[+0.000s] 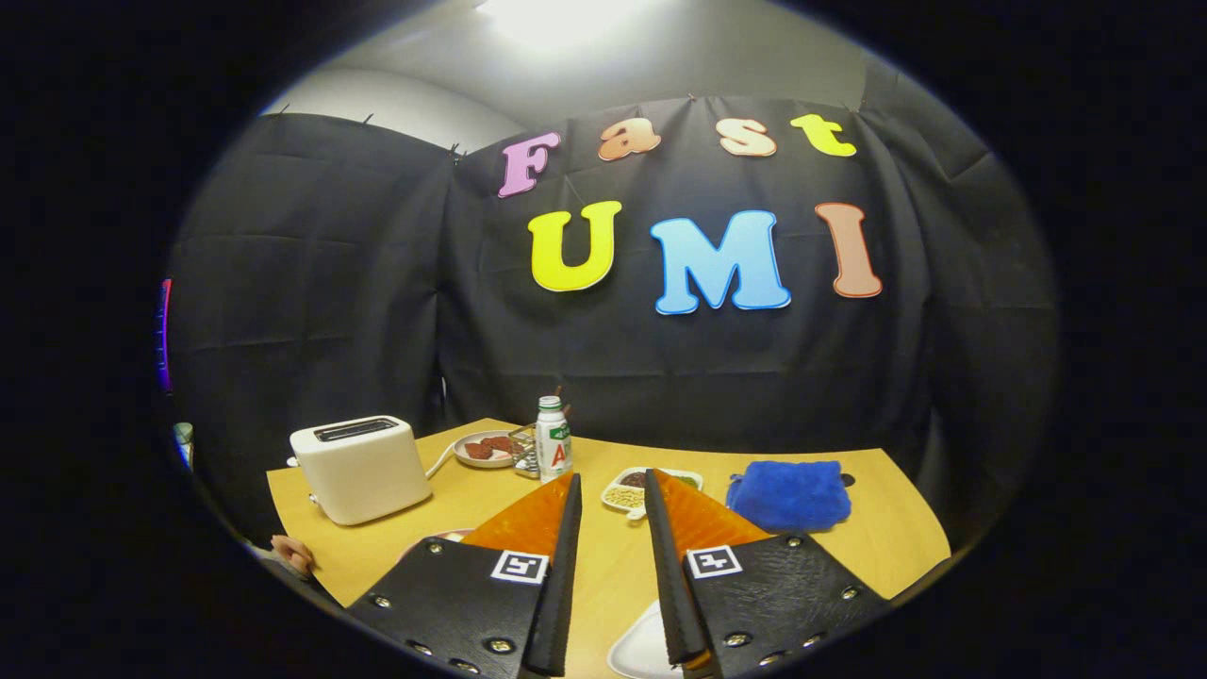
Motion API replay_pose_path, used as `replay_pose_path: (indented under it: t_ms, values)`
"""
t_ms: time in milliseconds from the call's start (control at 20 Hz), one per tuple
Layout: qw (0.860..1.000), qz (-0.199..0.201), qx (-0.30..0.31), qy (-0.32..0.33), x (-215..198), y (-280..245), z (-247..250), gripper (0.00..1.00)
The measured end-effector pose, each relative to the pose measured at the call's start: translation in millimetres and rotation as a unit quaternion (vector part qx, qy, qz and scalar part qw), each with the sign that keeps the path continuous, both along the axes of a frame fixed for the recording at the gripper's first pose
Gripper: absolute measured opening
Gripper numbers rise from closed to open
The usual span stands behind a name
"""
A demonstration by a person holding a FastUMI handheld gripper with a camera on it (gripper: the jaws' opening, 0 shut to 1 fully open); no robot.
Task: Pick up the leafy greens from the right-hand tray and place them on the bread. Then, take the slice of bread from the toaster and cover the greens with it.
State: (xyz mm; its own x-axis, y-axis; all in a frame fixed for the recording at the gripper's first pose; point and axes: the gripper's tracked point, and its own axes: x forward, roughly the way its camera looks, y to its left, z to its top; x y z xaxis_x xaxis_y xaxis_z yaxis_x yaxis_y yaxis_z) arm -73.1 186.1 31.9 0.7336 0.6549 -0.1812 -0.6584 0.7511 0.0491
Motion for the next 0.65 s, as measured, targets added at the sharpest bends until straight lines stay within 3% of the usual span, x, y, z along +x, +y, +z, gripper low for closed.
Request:
replay_pose_path:
  t_ms: [200,650]
  values:
    - [0.999,-0.040,-0.017,-0.026,20,-36,3,0.39]
    - [0.988,-0.144,0.014,-0.053,55,-107,17,0.39]
